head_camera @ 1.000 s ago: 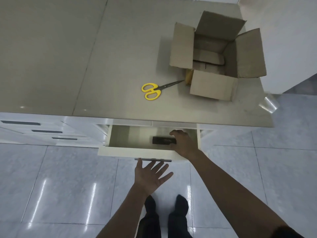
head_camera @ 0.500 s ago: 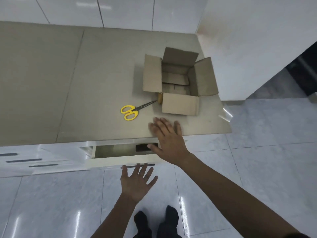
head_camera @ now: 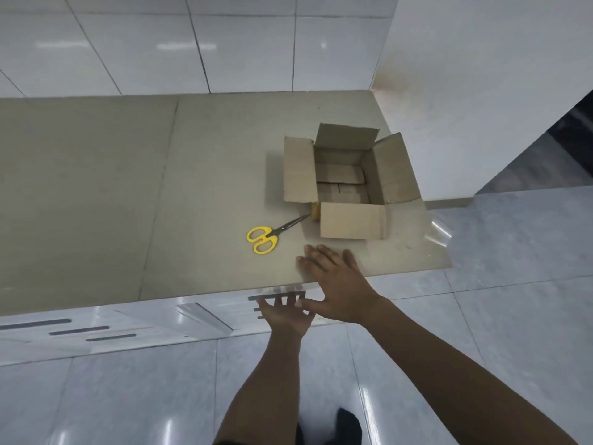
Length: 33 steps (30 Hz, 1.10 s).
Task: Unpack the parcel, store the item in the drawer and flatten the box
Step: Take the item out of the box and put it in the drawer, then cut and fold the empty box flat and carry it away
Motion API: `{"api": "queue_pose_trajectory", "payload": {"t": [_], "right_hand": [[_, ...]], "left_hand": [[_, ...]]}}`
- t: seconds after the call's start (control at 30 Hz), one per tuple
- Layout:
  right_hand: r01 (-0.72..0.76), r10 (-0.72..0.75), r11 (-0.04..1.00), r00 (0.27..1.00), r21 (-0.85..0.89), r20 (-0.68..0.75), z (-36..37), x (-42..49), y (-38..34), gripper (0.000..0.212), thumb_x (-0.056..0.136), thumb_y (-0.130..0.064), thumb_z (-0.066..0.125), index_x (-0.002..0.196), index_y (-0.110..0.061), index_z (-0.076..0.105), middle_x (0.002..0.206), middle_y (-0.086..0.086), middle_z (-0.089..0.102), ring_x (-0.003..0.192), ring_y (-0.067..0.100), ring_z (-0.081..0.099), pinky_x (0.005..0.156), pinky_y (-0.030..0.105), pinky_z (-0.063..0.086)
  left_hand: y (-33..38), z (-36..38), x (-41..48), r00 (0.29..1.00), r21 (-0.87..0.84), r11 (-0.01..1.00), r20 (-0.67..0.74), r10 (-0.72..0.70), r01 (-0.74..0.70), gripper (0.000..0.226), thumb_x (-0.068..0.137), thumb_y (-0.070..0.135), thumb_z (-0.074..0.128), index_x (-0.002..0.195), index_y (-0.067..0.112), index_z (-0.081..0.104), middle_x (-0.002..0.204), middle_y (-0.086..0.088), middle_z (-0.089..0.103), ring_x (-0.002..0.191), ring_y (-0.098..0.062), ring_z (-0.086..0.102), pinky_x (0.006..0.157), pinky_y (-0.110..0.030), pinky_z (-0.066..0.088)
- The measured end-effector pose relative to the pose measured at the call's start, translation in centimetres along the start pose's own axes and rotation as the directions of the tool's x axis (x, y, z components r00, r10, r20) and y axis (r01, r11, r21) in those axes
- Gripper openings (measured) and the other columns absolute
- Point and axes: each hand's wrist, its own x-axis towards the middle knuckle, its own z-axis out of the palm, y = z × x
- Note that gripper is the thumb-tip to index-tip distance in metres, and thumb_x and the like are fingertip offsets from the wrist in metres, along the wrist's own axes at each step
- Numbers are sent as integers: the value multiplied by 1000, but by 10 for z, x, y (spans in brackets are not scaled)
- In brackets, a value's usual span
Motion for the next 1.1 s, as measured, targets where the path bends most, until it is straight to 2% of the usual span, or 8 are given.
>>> {"api": "queue_pose_trajectory", "payload": {"t": [0.23, 0.37, 0.5, 0.6, 0.7, 0.87, 1.0, 1.1], "right_hand": [[-6, 6, 999, 1000, 50, -5, -7, 1, 0, 70, 89, -63, 43, 149, -30, 25, 161, -5, 17, 147, 14, 12, 114, 51, 11], [-105, 112, 988, 992, 116, -64, -17, -9, 8, 60, 95, -51, 41, 147, -23, 30, 156, 3, 28, 142, 24, 25, 113, 41, 22], [-176, 184, 976, 981, 126, -53, -27, -26, 20, 60, 97, -48, 39, 149, -24, 23, 157, 6, 21, 143, 28, 23, 113, 45, 24], [-135, 145, 986, 984, 103, -103, -35, -36, 28, 58, 97, -47, 38, 148, -23, 23, 156, 9, 24, 144, 28, 22, 112, 46, 29], [-100, 113, 992, 973, 74, -201, -48, -38, 38, 52, 94, -40, 42, 142, -21, 35, 150, 9, 35, 139, 27, 33, 108, 42, 34], [-153, 135, 988, 932, -27, -336, -73, -16, 65, 55, 82, -18, 54, 136, -16, 45, 149, 9, 41, 132, 28, 43, 106, 47, 38], [-177, 139, 979, 939, -96, -314, -77, 13, 92, 53, 85, -14, 48, 138, -17, 44, 142, 6, 49, 132, 27, 43, 113, 53, 27], [-154, 119, 984, 945, -93, -304, -74, 33, 106, 44, 88, -11, 49, 131, -20, 50, 125, 5, 57, 114, 28, 55, 111, 55, 26]], "left_hand": [[10, 3, -32, 985, 510, 843, -77, -151, 170, 46, 92, 57, 32, 92, 17, 55, 100, -12, 62, 91, -31, 59, 85, -42, 44], [24, 22, -75, 926, 966, 43, -229, -300, 253, 32, 92, 43, 49, 100, 14, 60, 100, -8, 68, 82, -26, 66, 72, -31, 51], [31, 63, -98, 993, 978, -194, 65, -97, -83, 15, 87, 25, 53, 91, 14, 64, 80, -5, 73, 58, -15, 66, 51, -19, 45], [42, 95, -97, 825, 740, -557, 542, 160, -378, 9, 89, 17, 52, 90, 13, 59, 84, -12, 70, 71, -21, 66, 59, -27, 48], [57, 116, -84, 703, 406, -882, 699, 130, -241, 35, 89, 19, 51, 123, 12, 49, 117, -15, 61, 109, -32, 54, 83, -40, 50], [63, 126, -63, 843, 159, -981, 507, 177, 109, 57, 97, 29, 40, 149, 23, 16, 156, -12, 21, 139, -34, 25, 99, -58, 40], [52, 116, -53, 699, 48, -975, 690, 188, 215, 42, 89, 10, 47, 131, 15, 45, 120, -14, 54, 102, -33, 54, 67, -40, 54], [48, 120, -50, 597, 13, -971, 786, 158, 239, 28, 60, 5, 75, 86, 10, 68, 75, -14, 61, 60, -30, 57, 42, -32, 51]]}}
